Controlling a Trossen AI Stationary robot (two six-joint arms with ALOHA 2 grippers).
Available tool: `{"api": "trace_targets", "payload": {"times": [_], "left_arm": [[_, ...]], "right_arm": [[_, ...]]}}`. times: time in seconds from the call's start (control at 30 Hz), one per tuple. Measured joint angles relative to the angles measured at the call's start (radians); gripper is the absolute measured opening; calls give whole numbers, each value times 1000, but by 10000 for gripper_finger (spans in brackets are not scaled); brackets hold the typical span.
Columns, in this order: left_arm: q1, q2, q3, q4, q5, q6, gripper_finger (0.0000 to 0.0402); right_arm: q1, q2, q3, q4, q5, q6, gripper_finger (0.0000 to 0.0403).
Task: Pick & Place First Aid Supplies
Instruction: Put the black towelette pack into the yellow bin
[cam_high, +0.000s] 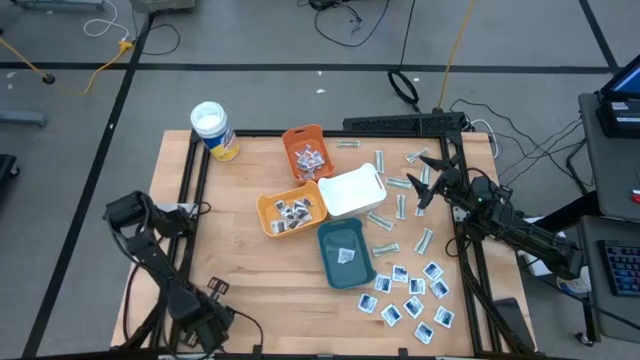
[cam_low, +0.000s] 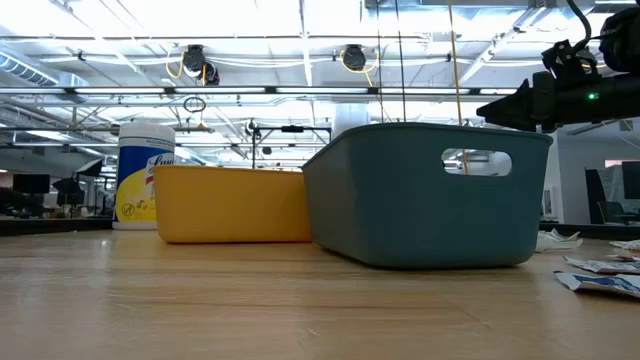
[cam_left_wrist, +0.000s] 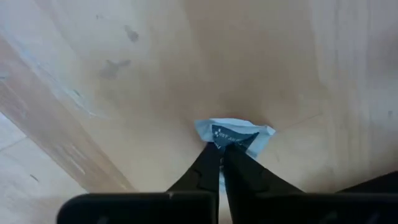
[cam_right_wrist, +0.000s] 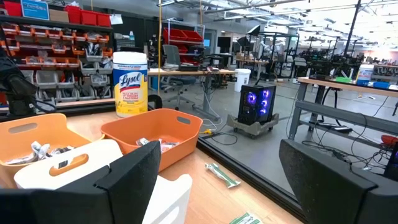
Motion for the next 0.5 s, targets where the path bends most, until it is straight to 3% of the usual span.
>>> {"api": "trace_targets", "payload": {"times": [0.5], "left_arm": [[267,-347,-2,-219,-49,-223,4]], "right_arm": [[0,0,0,0,0,0,322]]}}
